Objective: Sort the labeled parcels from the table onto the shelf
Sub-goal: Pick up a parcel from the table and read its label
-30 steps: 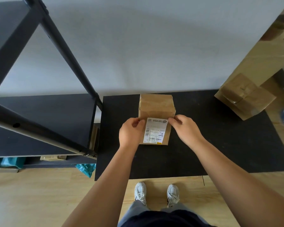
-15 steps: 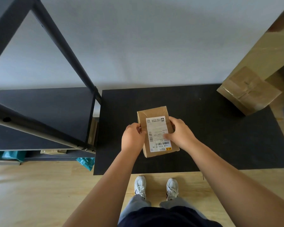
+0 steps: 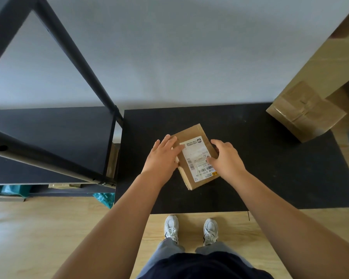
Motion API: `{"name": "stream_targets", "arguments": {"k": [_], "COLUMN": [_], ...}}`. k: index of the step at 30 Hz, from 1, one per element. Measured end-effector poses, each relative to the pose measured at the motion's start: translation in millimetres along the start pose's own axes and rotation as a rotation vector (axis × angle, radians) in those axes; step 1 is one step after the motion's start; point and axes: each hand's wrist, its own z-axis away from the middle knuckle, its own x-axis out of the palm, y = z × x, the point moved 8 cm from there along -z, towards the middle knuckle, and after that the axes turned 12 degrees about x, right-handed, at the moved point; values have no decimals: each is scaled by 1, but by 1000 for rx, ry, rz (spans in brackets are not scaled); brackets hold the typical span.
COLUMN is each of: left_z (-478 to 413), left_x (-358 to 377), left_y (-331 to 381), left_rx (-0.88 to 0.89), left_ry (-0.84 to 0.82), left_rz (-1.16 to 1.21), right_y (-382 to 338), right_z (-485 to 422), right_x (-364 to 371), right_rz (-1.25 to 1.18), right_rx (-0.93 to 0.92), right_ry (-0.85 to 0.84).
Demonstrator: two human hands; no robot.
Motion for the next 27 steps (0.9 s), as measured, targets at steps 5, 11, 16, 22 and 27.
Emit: {"name": "stream_targets", "arguments": {"k": [5,11,16,22,27], "left_z": [4,26,26,11,-11], "left_x": [-4,-3,-3,-13,-32], "left_y": [7,18,28,28,-14], "left_rx": [-38,-170,-102,-39,-220], "left_ry": [16,139,184,138,199], "left_rz": [-142,-186,-159,-166,74], "right_y": [9,34,27,14,15], "right_z": [10,25,26,21,17], "right_x": [-20,-16,1,-4,-2], "right_rz": [-99,-105,-143,-109,-106], "right_rx": [33,158,126,101,126], "right_ry": [178,214,94,101,76]}}
